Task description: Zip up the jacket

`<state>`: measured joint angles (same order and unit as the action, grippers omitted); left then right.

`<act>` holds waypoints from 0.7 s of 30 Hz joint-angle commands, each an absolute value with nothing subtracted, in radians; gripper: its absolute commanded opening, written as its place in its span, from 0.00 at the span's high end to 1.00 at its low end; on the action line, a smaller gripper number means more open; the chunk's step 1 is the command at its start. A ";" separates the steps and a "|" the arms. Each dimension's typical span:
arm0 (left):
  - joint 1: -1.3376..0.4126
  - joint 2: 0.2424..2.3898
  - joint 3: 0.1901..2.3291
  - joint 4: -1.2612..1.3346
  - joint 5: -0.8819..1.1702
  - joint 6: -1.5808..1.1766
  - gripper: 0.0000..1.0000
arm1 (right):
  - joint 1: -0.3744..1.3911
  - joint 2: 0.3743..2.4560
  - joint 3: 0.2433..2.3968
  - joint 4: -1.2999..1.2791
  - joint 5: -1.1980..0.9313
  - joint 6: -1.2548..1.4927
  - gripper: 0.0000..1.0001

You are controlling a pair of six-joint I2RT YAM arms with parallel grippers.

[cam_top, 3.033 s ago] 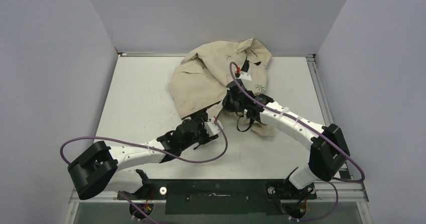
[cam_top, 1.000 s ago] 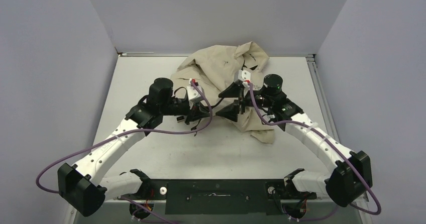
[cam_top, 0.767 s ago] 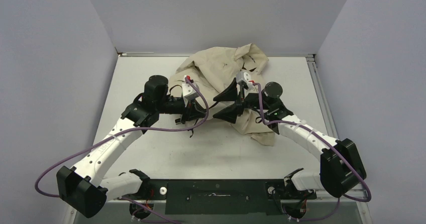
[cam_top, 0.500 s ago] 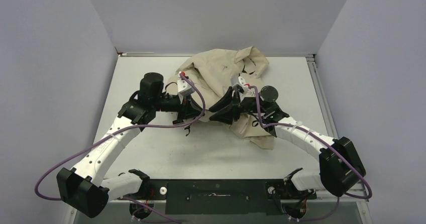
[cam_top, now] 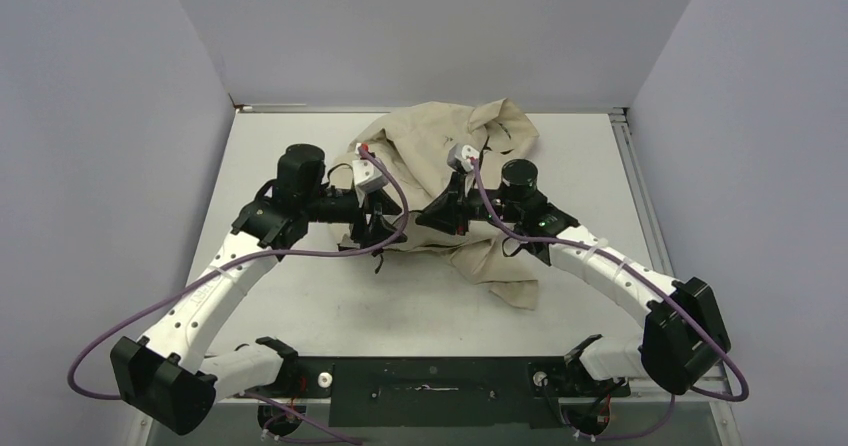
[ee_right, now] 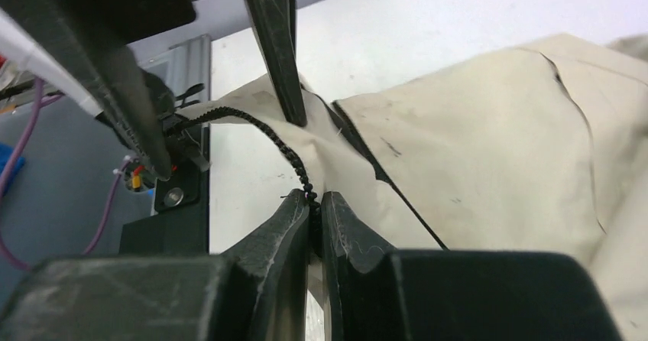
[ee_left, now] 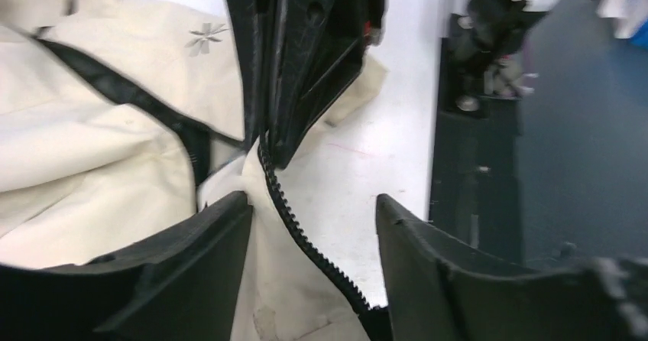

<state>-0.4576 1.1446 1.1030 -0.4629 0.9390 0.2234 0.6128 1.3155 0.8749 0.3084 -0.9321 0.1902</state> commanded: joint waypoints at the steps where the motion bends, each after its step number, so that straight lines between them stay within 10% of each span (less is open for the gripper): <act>1: -0.490 1.078 1.073 -0.351 0.687 0.335 0.37 | 0.616 1.289 1.018 0.020 -0.793 0.131 0.95; 6: -0.647 1.005 1.000 -0.334 0.461 0.474 0.27 | 0.684 1.312 1.127 -0.208 -0.682 0.084 0.95; 21: -0.859 0.998 0.854 -0.063 -0.288 0.723 0.52 | 0.738 1.369 1.319 -0.475 -0.560 0.110 0.95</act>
